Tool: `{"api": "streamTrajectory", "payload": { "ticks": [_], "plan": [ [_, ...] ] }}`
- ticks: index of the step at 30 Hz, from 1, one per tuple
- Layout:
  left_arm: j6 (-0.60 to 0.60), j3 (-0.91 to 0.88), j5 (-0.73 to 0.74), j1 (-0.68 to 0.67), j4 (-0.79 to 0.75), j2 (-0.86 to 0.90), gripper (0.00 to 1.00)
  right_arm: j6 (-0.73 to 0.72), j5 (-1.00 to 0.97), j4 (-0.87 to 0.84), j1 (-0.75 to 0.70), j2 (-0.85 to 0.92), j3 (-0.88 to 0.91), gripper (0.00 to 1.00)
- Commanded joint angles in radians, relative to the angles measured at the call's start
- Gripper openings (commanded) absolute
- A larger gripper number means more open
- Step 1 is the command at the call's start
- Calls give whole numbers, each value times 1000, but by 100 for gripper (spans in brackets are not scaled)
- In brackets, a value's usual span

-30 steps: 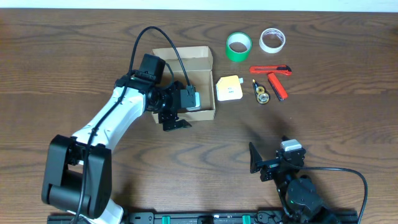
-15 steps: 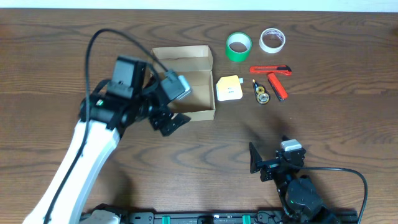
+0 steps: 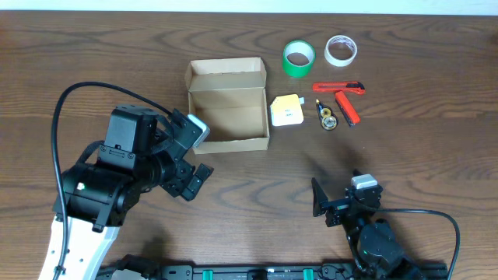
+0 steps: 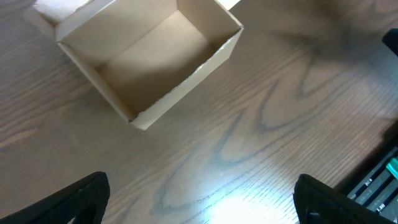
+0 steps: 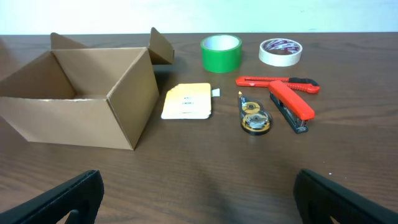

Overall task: Pack container
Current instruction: 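Pull the left gripper back from the box toward the front, then reach the right gripper to the green tape roll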

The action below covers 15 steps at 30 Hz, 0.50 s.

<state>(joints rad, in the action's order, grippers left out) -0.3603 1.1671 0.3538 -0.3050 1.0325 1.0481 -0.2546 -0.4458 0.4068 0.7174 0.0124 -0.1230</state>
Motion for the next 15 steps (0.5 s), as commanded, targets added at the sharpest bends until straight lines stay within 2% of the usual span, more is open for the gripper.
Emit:
{"api": "streamTrajectory", "payload": {
  "ticks": [1, 15],
  "plan": [
    [21, 16, -25, -2, 5, 5, 95, 9, -10, 1, 8, -6, 3, 99],
    [21, 16, -25, -2, 4, 5, 95, 8, -10, -3, 8, -6, 3, 99]
  ]
}}
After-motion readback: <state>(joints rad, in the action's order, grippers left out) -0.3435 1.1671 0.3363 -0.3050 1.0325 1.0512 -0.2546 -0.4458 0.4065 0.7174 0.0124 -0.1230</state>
